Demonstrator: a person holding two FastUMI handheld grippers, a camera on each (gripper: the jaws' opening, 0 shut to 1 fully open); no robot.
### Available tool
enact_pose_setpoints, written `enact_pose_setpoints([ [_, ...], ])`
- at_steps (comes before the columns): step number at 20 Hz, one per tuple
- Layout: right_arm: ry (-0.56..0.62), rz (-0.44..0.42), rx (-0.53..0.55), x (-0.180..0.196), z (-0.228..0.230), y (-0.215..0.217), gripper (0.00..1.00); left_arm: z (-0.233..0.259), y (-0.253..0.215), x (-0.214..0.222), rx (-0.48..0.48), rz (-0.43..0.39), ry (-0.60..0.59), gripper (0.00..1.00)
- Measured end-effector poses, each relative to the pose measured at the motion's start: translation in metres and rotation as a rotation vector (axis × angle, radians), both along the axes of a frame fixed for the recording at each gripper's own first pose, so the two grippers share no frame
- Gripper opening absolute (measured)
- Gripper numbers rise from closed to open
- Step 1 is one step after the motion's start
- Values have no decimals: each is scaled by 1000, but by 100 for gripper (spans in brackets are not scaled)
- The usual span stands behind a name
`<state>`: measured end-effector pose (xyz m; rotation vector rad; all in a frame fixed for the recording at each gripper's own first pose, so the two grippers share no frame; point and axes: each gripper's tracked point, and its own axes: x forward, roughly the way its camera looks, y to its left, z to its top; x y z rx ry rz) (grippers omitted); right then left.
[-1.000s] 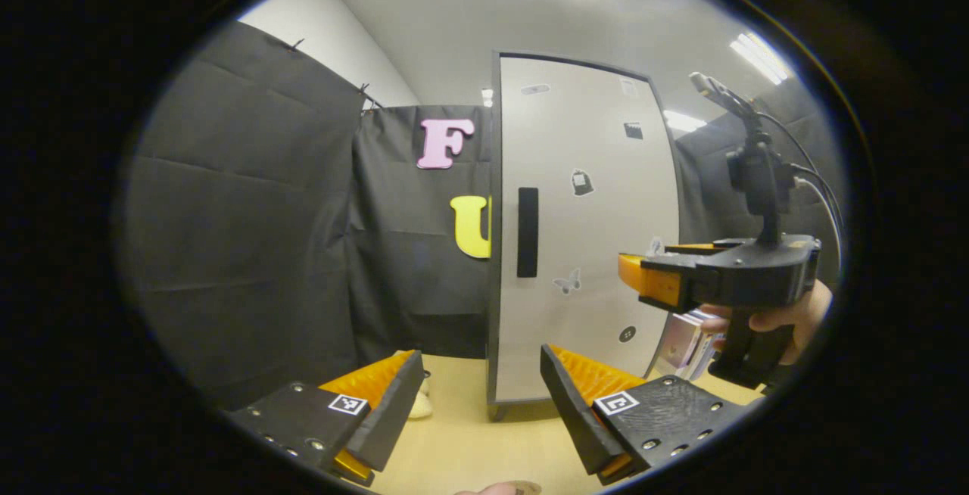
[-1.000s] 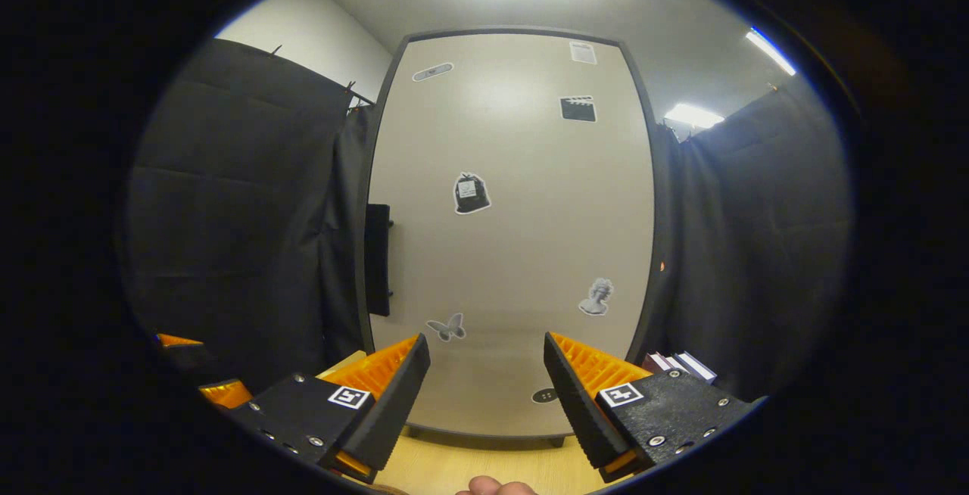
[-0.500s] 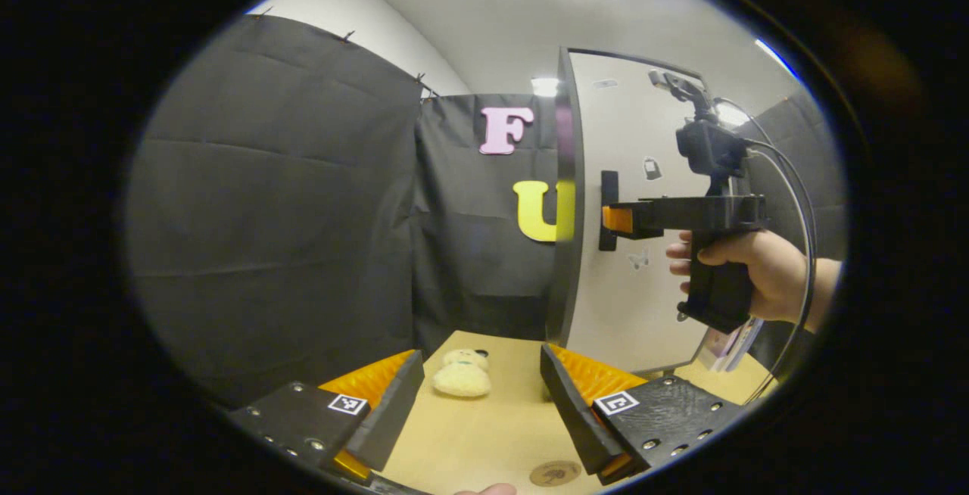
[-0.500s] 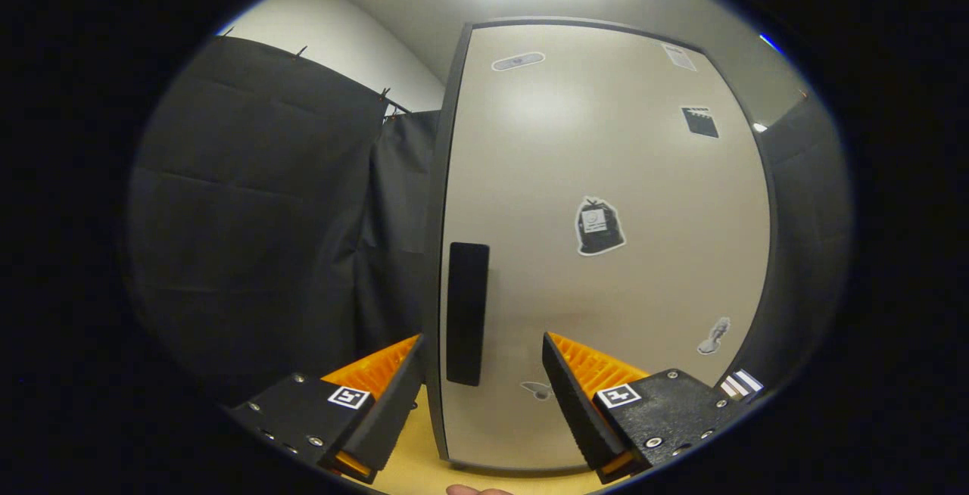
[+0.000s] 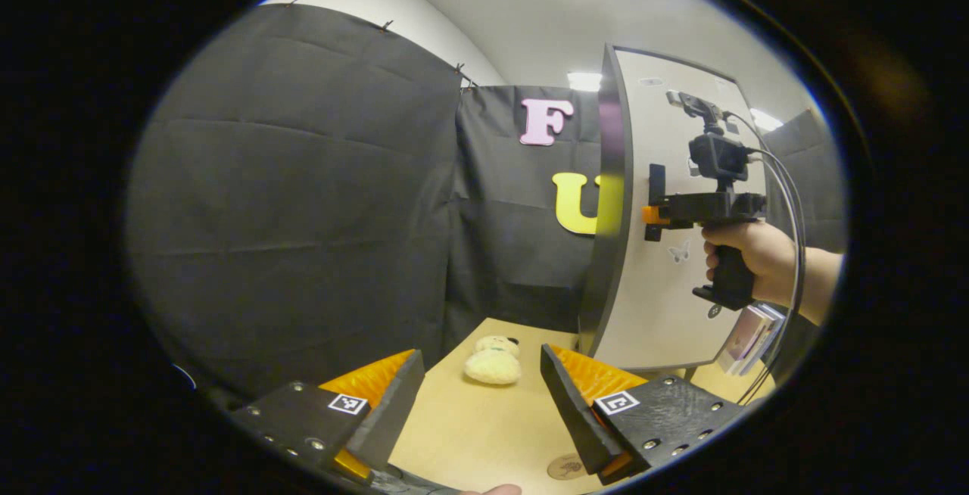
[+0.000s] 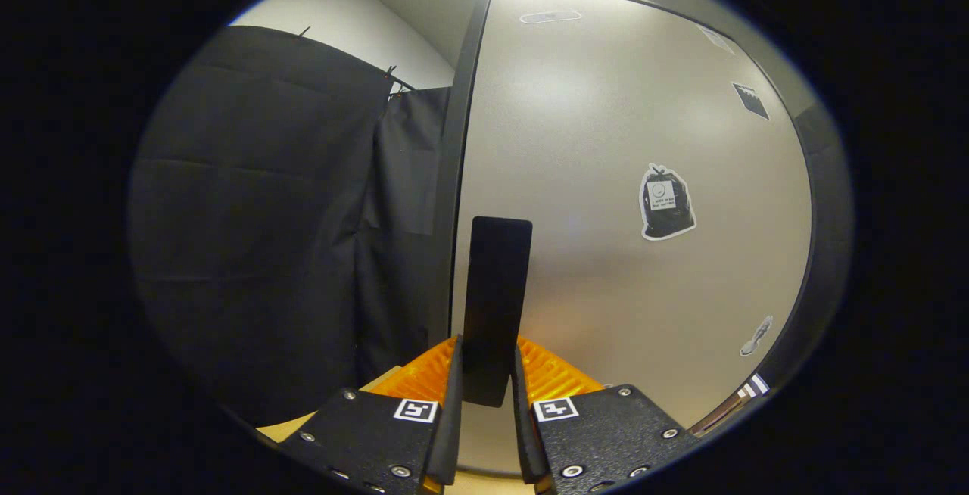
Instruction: Open the cabinet door with the right hand, grasp the bottle in the cabinet with the left hand and place it on the coaster, then close the cabinet door with the right hand.
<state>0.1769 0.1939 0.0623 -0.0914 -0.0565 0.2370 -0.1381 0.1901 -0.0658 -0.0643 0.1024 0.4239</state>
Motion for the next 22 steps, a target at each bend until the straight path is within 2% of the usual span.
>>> enact_pose_setpoints([
  [5, 19, 34, -2, -5, -2, -1, 24, 0, -7, 0, 28, -23, -3, 96],
  [7, 32, 61, 8, -14, -3, 0, 21, -5, -9, -1, 25, -40, 4, 92],
  [8, 38, 73, 13, -19, -2, 0, 21, -9, -8, -1, 18, -52, 12, 90],
  [10, 46, 95, 23, -30, -2, -1, 21, -11, -10, 0, 10, -78, 23, 96],
  [15, 62, 145, 31, -60, -2, -10, 21, -7, -15, 1, 39, -116, 21, 95],
  [17, 70, 172, 44, -75, 1, -15, 21, 3, -29, -3, 23, -127, 7, 95],
  [18, 72, 184, 45, -83, 2, -17, 21, 8, -40, -5, 20, -125, -2, 90],
  [22, 94, 229, 72, -107, 1, -25, 21, 24, -73, 2, 63, -143, -4, 93],
])
